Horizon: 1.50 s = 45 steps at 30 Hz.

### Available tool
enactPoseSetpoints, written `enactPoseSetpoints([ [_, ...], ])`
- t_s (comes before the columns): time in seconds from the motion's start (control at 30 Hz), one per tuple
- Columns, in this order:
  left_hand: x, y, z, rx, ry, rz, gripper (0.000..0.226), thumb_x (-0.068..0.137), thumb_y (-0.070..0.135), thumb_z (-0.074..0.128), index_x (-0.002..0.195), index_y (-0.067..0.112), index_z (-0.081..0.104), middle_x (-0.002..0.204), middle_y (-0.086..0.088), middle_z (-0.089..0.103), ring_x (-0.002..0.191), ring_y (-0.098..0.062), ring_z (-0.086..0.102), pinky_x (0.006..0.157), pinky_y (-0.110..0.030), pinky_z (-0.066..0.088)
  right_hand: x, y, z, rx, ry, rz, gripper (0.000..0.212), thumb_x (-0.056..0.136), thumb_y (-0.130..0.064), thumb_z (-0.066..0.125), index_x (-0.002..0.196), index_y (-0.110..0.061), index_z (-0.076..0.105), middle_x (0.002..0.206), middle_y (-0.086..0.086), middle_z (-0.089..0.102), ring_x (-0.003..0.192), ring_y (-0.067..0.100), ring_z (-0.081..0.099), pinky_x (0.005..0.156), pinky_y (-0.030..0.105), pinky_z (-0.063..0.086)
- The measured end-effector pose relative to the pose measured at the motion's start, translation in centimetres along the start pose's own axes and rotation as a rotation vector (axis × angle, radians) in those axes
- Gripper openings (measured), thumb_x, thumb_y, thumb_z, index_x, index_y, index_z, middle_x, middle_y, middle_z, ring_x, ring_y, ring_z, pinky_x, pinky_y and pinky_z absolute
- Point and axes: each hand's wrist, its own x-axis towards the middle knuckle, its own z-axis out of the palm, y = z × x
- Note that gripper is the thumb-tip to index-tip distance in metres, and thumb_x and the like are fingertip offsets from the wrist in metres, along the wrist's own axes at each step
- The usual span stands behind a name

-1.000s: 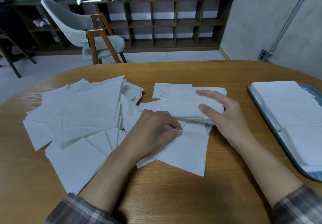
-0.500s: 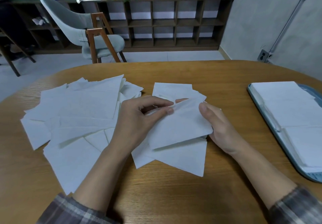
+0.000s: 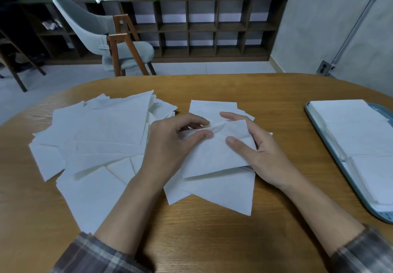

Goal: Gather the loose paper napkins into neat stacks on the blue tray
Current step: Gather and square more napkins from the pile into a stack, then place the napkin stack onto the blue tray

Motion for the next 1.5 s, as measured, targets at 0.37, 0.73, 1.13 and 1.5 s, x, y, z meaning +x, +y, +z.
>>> enactPoseSetpoints([
  [0.37,0.2,1.7,0.2,-0.692,-0.242,-0.618,0.071,0.09,0.078,0.031,0.137,0.036,0.063,0.128,0.009,0.075,0.12,-0.012,0.071,0.107,-0.043,0.054,0.6,0.0,-1.4,0.396,0.118,0.014,0.074,0.096,-0.013,0.067,0.145,-0.063,0.042,0.144,-0.002,0.063,0.125,0.03,0.068,0.095,0.044,0.06],
  [0.73,-1.2,-0.1,1.1,-0.369,-0.256,-0.252,0.047,0.108,0.019,0.057,0.143,0.048,0.044,0.133,0.02,0.06,0.111,-0.007,0.066,0.089,-0.034,0.059,-0.4,-0.4,-2.3,-0.166,-0.01,0.064,0.046,0.099,-0.021,0.072,0.141,-0.036,0.059,0.14,-0.034,0.056,0.133,-0.011,0.048,0.1,0.006,0.039],
  [1.13,-0.6,4.1,2.8,-0.208,-0.385,-0.148,0.037,0.093,0.023,0.081,0.124,0.038,0.069,0.129,0.031,0.065,0.121,0.01,0.054,0.079,-0.002,0.038,-3.3,-1.7,-6.0,-0.192,0.094,0.097,0.044,0.093,-0.016,0.08,0.129,-0.039,0.07,0.129,-0.033,0.065,0.125,-0.013,0.053,0.096,0.005,0.039],
  [1.5,1.9,9.2,10.5,-0.251,-0.435,-0.142,0.038,0.096,0.037,0.076,0.13,0.045,0.063,0.134,0.033,0.057,0.13,0.008,0.047,0.113,-0.033,0.043,-6.7,-3.9,-14.1,-0.14,0.322,0.167,0.043,0.089,-0.015,0.082,0.124,-0.034,0.068,0.128,-0.006,0.061,0.114,0.012,0.062,0.085,0.036,0.064],
])
